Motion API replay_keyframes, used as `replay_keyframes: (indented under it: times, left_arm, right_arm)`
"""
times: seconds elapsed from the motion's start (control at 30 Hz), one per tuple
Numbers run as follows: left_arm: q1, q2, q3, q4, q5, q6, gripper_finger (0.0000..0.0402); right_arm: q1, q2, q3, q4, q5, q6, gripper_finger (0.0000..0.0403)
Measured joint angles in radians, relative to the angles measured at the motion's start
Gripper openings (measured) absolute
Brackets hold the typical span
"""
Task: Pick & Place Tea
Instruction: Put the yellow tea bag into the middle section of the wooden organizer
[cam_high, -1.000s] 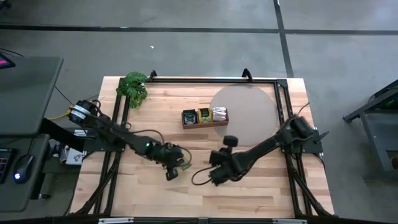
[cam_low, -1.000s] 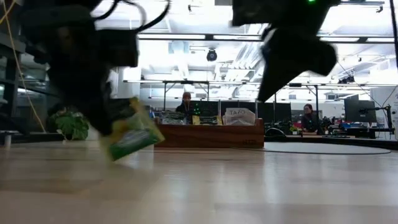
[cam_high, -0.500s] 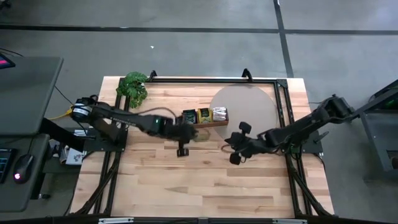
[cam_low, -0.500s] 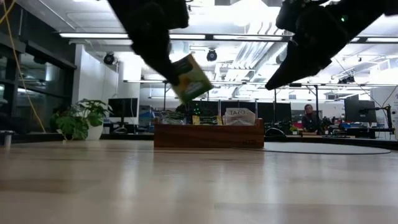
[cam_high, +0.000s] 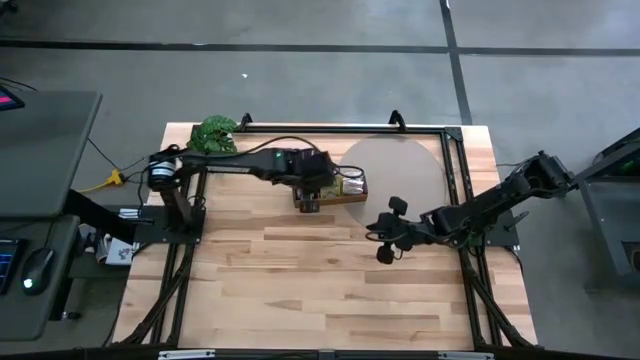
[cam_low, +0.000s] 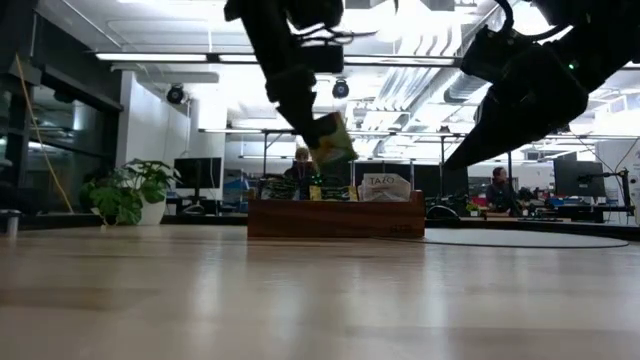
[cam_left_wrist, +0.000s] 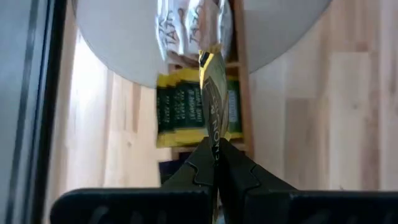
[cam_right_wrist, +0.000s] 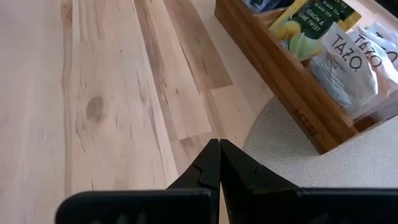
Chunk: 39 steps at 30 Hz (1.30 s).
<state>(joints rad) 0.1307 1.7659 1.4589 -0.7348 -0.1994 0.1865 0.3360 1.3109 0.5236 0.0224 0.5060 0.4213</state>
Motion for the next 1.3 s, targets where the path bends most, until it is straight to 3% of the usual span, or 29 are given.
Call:
replay_keyframes:
  times: [0.37, 0.73, 1.1, 1.3]
  left_arm:
    - [0.013, 0.216, 0.233, -0.143, -0.078, 0.074, 0.0000]
    - [0.013, 0.271, 0.247, -0.230, -0.093, 0.026, 0.0000]
    - [0.013, 0.271, 0.247, -0.235, 0.010, 0.018, 0.0000]
    - [0.013, 0.296, 0.244, -0.242, -0.004, 0.015, 0.0001]
  right_arm:
    - [0.007, 0.000, 0.000, -0.002, 0.001, 0.000, 0.0000]
    - [0.007, 0.000, 0.000, -0.002, 0.000, 0.005, 0.0000]
    - [0.007, 0.000, 0.000, 0.001, 0.001, 0.027, 0.0000]
    - [0.007, 0.000, 0.000, 0.006, 0.000, 0.028, 0.0000]
